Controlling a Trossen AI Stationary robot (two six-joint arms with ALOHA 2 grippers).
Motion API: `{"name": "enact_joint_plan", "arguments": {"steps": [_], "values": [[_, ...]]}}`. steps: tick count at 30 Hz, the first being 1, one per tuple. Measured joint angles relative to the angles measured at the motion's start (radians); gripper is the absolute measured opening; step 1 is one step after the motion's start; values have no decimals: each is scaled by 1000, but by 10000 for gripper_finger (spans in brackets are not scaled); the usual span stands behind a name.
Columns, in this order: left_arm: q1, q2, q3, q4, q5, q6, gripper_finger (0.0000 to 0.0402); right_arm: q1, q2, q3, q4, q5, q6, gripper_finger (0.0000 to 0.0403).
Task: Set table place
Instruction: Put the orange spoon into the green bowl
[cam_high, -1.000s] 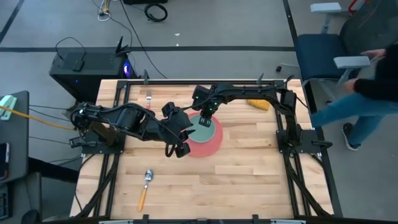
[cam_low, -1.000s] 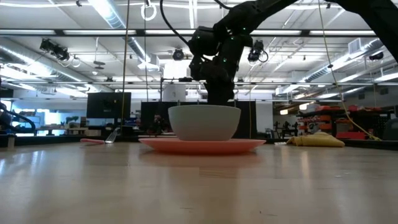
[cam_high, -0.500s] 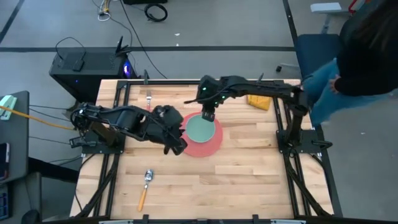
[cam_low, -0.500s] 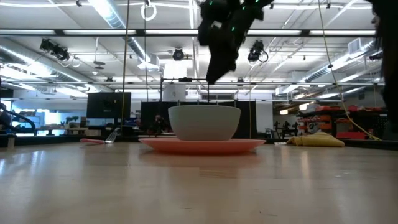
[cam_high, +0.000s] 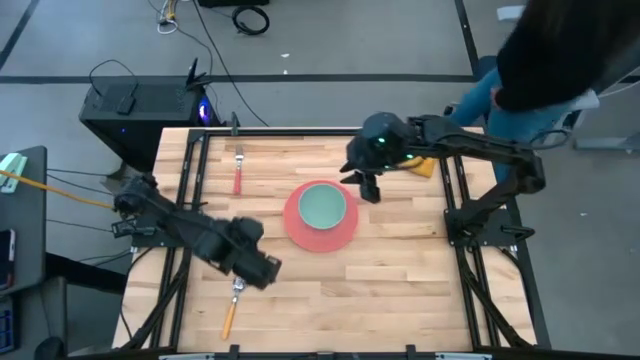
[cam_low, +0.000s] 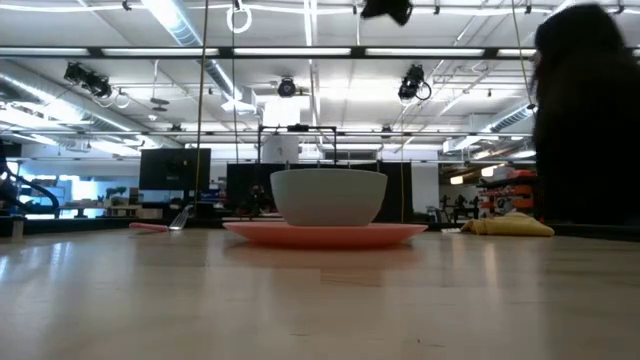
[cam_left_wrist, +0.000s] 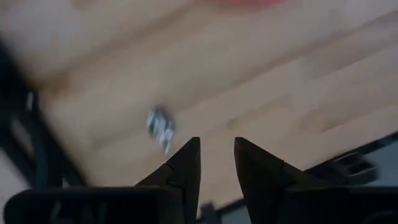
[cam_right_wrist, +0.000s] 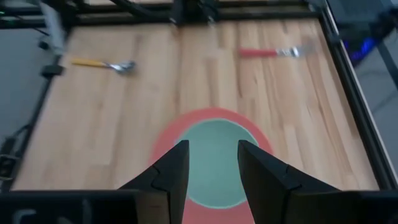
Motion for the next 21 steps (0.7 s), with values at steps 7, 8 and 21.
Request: {"name": "enact_joint_plan", "arguments": {"steps": [7, 8, 21], "values": [[-87, -1, -235, 222, 211, -204, 107, 64, -84, 0, 1, -4, -4, 144], [-98, -1, -270, 276, 217, -224, 107, 69, -92, 0, 2, -3, 0, 144], [-215, -1, -632, 681, 272, -418, 107, 133, -125, 0, 1, -4, 50, 144]]}}
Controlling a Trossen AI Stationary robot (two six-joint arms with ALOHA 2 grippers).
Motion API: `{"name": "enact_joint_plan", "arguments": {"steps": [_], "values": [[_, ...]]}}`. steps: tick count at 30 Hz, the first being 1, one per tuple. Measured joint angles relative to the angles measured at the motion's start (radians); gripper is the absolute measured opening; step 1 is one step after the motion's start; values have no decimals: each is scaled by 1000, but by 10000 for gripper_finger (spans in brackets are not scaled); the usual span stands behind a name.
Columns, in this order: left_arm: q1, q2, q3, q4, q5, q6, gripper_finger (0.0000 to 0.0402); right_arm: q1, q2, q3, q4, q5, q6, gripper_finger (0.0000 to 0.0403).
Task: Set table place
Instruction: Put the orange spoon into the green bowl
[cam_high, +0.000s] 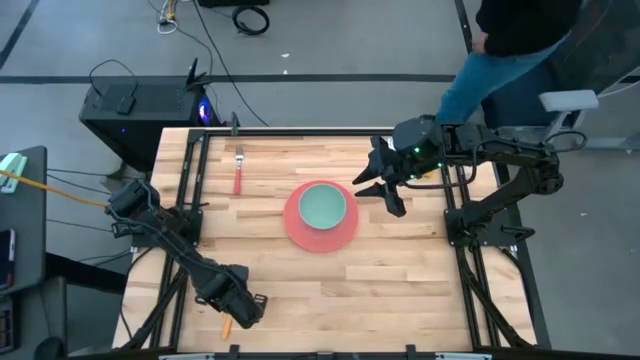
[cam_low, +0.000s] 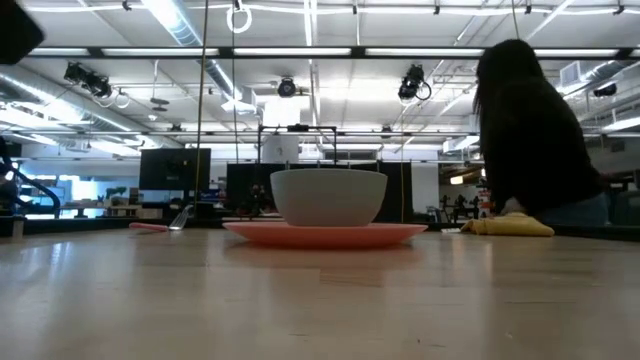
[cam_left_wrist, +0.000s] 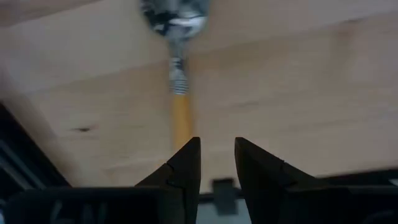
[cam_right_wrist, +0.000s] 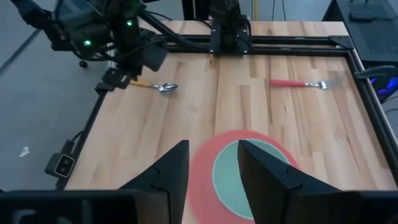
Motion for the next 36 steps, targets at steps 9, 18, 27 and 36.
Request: {"name": "enact_joint_plan", "arguments": {"steps": [9, 18, 27, 36], "values": [[-32, 0, -162, 165, -1, -39, 107, 8, 10, -1, -3, 0, 18, 144], [-32, 0, -199, 183, -24, -35, 107, 8, 14, -1, -5, 0, 19, 144], [-31, 37, -200, 207, -30, -39, 107, 8, 14, -1, -5, 0, 19, 144], [-31, 58, -197, 223, -23, -31, 107, 8, 14, -1, -8, 0, 18, 144]]}}
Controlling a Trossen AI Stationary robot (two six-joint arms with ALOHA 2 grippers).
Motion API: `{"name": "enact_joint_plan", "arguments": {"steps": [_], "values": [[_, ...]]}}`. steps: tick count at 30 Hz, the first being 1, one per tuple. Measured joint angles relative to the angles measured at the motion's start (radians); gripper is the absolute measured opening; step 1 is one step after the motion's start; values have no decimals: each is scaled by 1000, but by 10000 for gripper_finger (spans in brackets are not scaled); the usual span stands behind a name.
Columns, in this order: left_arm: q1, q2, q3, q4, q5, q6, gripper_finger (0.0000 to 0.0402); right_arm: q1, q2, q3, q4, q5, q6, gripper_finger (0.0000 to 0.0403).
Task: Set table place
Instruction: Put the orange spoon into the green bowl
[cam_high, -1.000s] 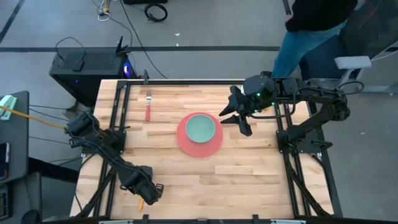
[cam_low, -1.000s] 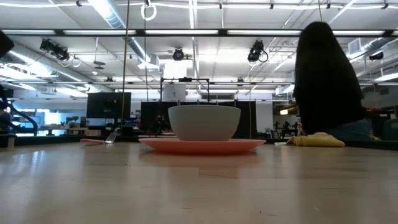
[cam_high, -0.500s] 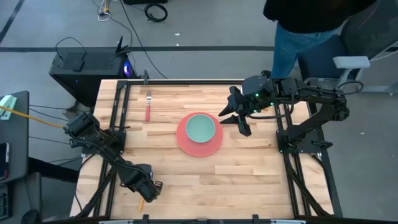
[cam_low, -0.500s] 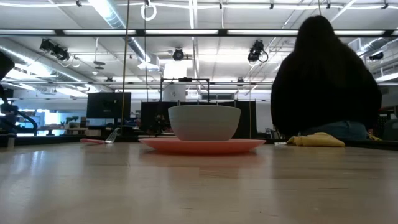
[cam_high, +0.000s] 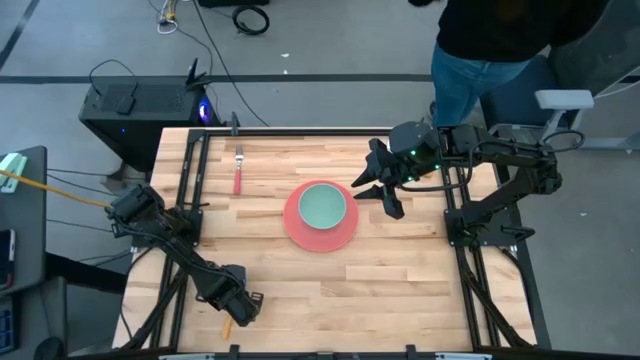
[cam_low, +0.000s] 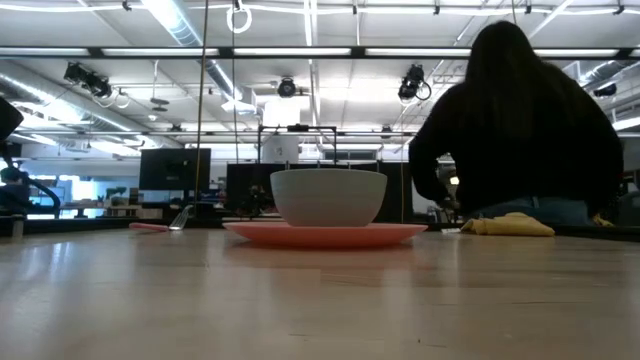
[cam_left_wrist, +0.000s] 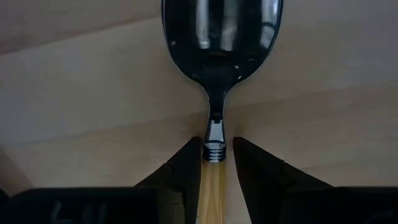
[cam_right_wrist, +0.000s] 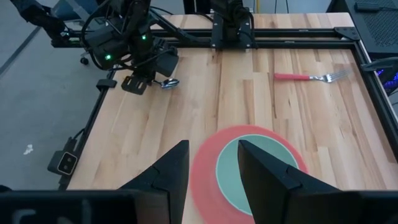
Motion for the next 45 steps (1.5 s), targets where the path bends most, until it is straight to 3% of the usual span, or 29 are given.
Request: {"name": "enact_joint_plan", "arguments": {"steps": [4, 11, 39, 45], "values": [[0, 1, 0, -2, 2, -6, 102, 0, 0, 0, 0, 0, 0, 144], [0, 3, 1, -9, 2, -36, 44, 0, 0, 0, 0, 0, 1, 144], [24, 10, 37, -7, -1, -34, 51, 0, 0, 0, 0, 0, 2, 144], [58, 9, 37, -9, -1, 22, 60, 0, 0, 0, 0, 0, 7, 144]]}}
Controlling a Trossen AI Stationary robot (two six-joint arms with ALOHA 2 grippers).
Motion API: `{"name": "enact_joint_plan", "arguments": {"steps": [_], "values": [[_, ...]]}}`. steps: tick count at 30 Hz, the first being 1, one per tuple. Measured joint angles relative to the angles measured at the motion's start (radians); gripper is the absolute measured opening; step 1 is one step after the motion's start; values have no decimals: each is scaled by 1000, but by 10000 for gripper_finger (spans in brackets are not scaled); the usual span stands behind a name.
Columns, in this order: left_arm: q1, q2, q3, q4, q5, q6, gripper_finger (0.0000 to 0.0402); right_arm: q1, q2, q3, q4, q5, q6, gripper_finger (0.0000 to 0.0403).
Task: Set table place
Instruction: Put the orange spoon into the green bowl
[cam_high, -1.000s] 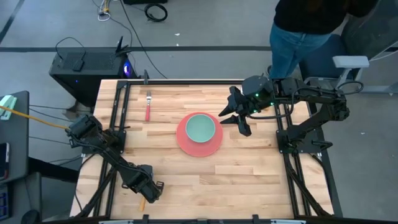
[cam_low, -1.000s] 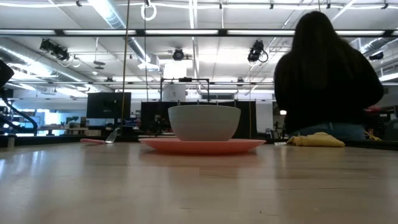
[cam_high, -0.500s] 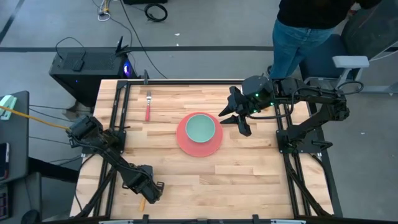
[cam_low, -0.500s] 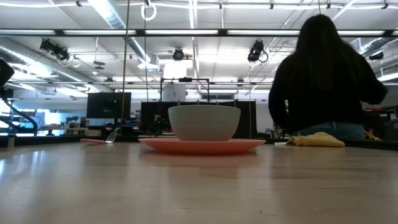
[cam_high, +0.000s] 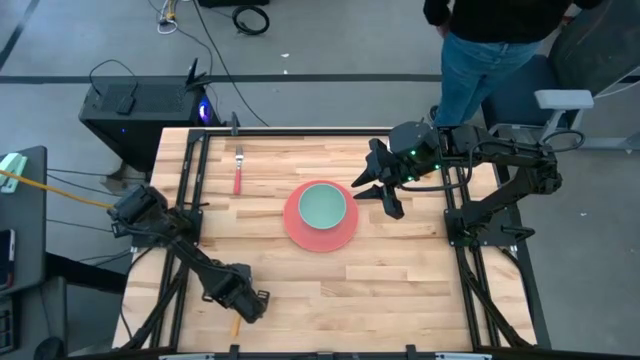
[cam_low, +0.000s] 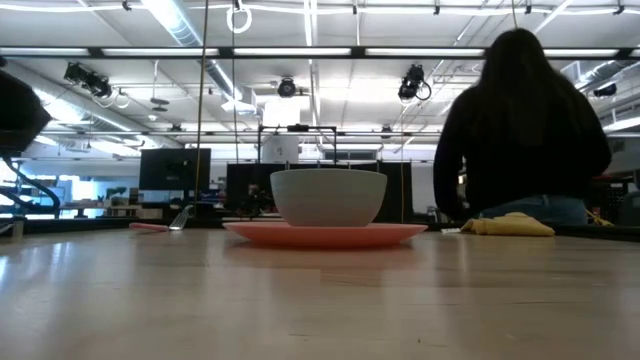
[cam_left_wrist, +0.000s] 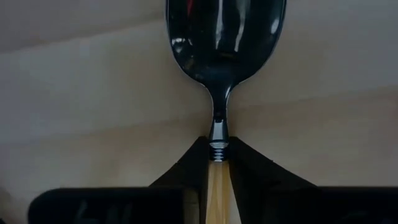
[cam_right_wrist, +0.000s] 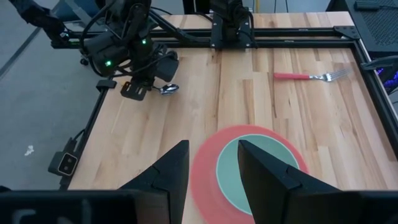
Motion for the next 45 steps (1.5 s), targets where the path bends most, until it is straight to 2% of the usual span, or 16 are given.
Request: {"name": "enact_joint_plan", "arguments": {"steps": [16, 33, 45], "values": [[147, -77, 2, -9, 2, 237, 55, -1, 0, 0, 0, 0, 1, 144], [363, -259, 3, -100, 2, 548, 49, -13, -48, 1, -87, 0, 8, 144], [573, -343, 21, -160, 103, 806, 46, -78, -67, 1, -142, 4, 21, 144]]}}
